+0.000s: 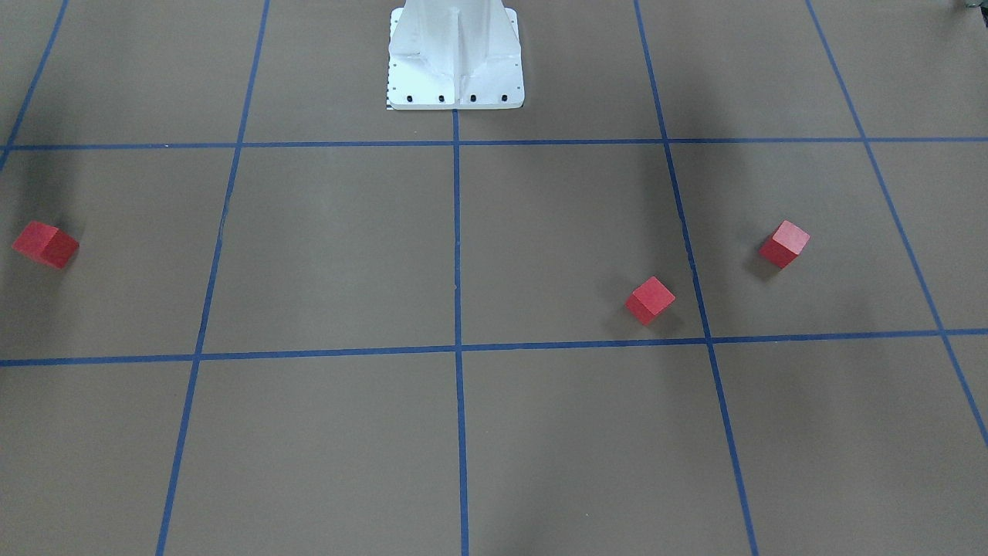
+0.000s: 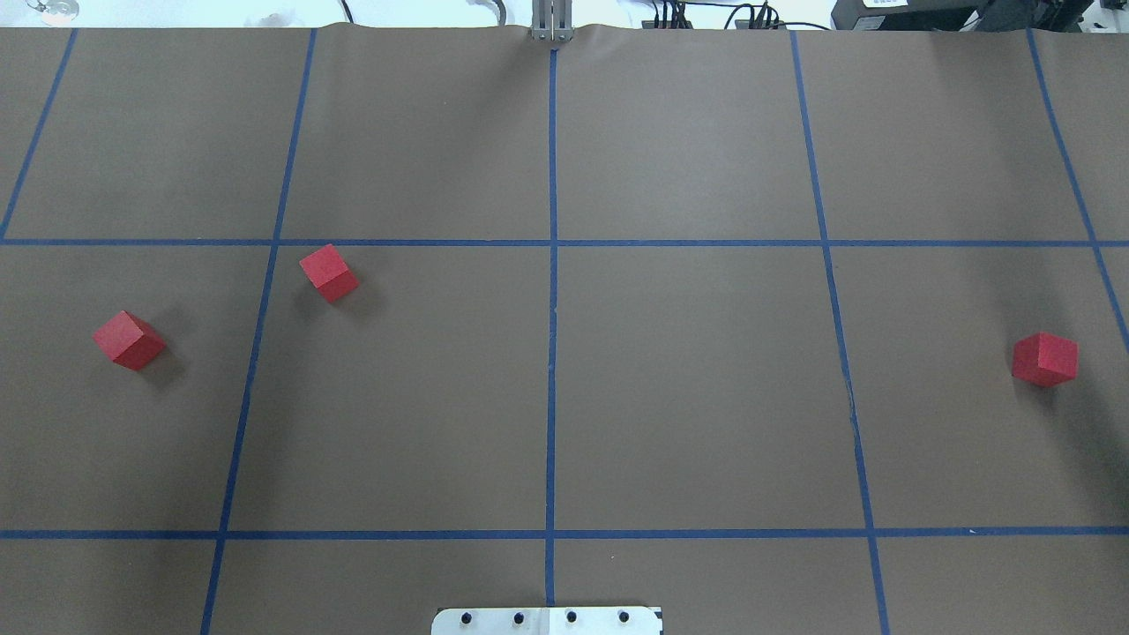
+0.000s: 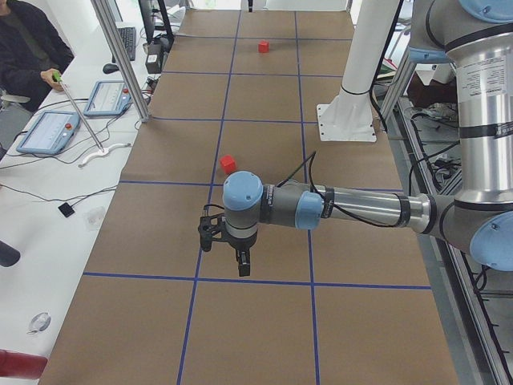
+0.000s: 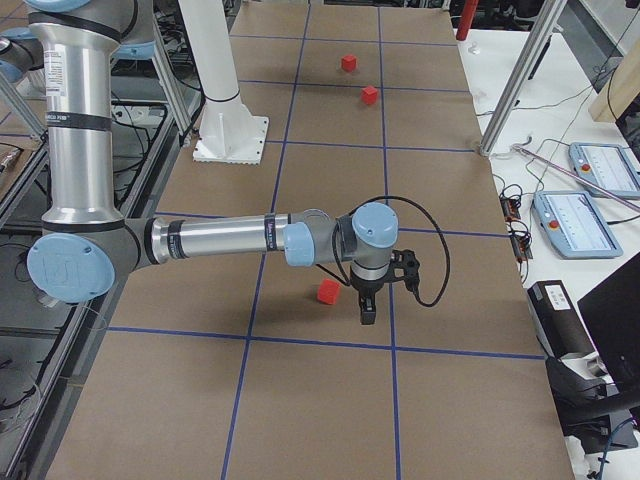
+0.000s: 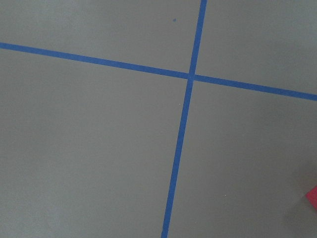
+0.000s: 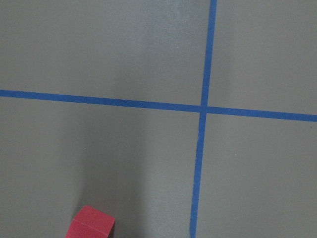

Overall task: Form red blocks into L shape at center
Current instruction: 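Move the right gripper down over the red cube on its side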

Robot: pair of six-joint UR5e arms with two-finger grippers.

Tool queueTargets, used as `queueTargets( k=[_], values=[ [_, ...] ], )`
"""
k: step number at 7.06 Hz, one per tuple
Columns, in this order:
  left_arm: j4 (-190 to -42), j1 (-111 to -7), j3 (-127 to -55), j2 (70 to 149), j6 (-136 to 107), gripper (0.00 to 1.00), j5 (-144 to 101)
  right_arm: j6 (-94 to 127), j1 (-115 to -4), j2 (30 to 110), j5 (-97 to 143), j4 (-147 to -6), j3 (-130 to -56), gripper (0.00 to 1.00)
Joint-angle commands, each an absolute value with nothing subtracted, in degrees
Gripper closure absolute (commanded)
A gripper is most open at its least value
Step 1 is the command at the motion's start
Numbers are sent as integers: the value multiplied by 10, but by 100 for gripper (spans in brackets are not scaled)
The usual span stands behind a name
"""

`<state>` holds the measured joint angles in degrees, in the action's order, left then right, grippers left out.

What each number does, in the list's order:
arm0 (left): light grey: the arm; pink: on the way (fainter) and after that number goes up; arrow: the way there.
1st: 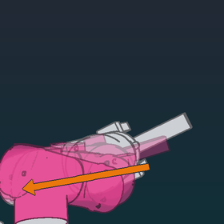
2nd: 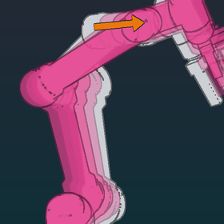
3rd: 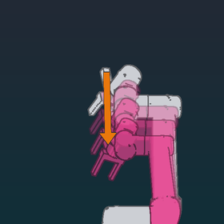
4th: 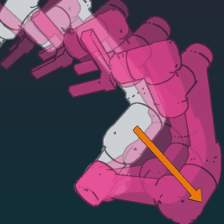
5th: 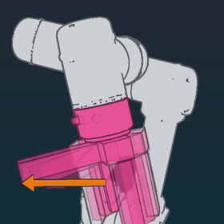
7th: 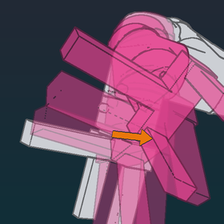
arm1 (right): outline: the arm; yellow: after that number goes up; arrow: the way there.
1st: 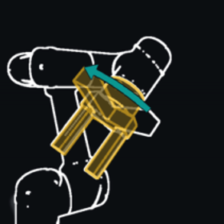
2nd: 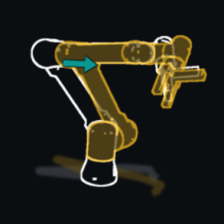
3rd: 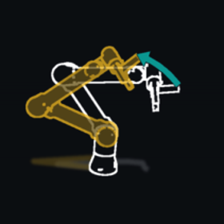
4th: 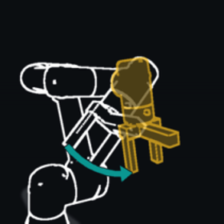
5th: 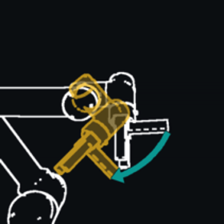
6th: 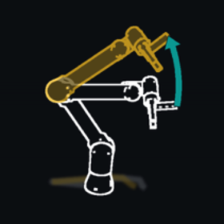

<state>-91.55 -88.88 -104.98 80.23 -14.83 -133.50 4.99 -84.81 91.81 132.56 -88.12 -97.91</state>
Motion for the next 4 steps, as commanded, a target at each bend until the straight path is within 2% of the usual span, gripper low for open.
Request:
queueTargets(
  k=[1, 4],
  values=[
    [-916, -888, -1049, 800, -147, 0, -1335, 54, -848, 918, 1324, -880, -977, 0],
    [-917, -888, -1053, 799, -147, 0, -1336, 54, -842, 925, 1329, -826, -969, 0]
  ],
)
